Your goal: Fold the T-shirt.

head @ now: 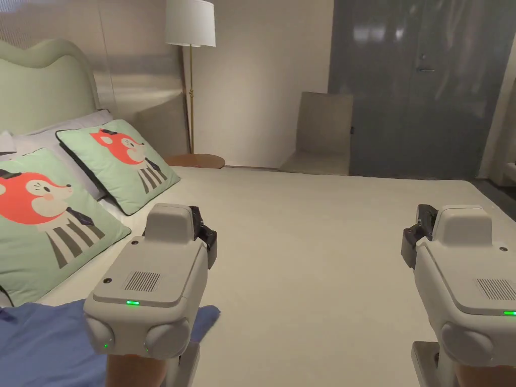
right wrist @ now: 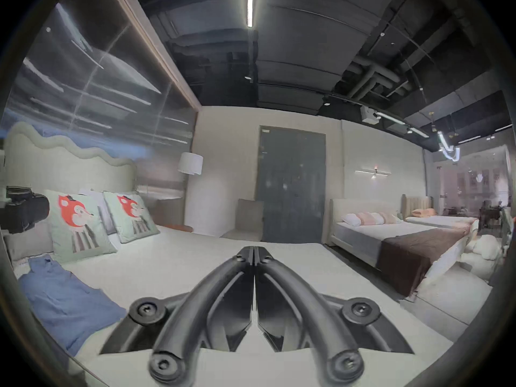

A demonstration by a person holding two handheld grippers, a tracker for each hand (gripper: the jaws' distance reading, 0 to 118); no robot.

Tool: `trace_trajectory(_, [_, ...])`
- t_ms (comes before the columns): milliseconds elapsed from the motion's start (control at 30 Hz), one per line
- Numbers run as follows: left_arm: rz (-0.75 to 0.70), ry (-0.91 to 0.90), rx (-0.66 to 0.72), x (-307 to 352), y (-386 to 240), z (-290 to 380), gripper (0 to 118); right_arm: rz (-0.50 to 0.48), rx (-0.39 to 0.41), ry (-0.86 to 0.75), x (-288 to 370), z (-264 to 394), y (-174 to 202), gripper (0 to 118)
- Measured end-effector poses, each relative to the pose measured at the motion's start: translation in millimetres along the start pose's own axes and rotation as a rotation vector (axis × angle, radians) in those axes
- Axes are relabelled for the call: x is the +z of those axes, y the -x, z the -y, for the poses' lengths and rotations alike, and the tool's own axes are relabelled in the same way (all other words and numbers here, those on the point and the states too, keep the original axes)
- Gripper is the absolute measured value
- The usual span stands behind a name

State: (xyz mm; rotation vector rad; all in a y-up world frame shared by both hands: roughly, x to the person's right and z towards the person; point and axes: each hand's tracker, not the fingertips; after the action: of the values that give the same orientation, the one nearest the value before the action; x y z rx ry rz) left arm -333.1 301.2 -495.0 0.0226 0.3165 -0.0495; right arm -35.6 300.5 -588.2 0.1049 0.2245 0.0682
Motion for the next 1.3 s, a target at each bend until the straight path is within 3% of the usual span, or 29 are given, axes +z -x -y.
trace_trajectory(200, [-0.216, 0.011, -0.010, 27.8, 83.2, 0.2, 0, -0.203, -0.018, 0.005, -18.8, 3.0, 83.8, 1])
trace_trajectory(367, [-0.265, 0.041, -0.008, 35.3, 112.9, 7.6, 0, -0.285, -0.026, 0.027, -29.1, 8.7, 124.3, 1])
trace_trajectory(633, [-0.224, 0.241, 0.031, -1.3, 124.1, 59.5, 1, -0.302, 0.003, 0.111, -55.5, 39.0, 143.5, 1])
trace_trajectory(867, [-0.176, 0.650, 0.127, -52.3, 132.7, 133.1, 1, -0.269, 0.012, 0.247, -87.8, 80.8, 148.3, 1])
trace_trajectory(900, [-0.162, 0.721, 0.145, -57.4, 133.9, 142.9, 8, -0.266, 0.012, 0.263, -89.6, 86.6, 148.5, 1])
trace_trajectory(1000, [-0.131, 0.885, 0.201, -72.0, 137.6, 170.6, 95, -0.266, 0.009, 0.299, -100.2, 100.3, 150.4, 1])
trace_trajectory(1033, [-0.124, 0.934, 0.225, -75.9, 139.1, 178.9, 112, -0.262, 0.010, 0.310, -103.6, 109.0, 151.0, 1])
trace_trajectory(1300, [-0.126, 1.053, 0.199, -82.0, 129.4, 221.5, 100, -0.269, 0.006, 0.367, -110.4, 128.7, 160.0, 1])
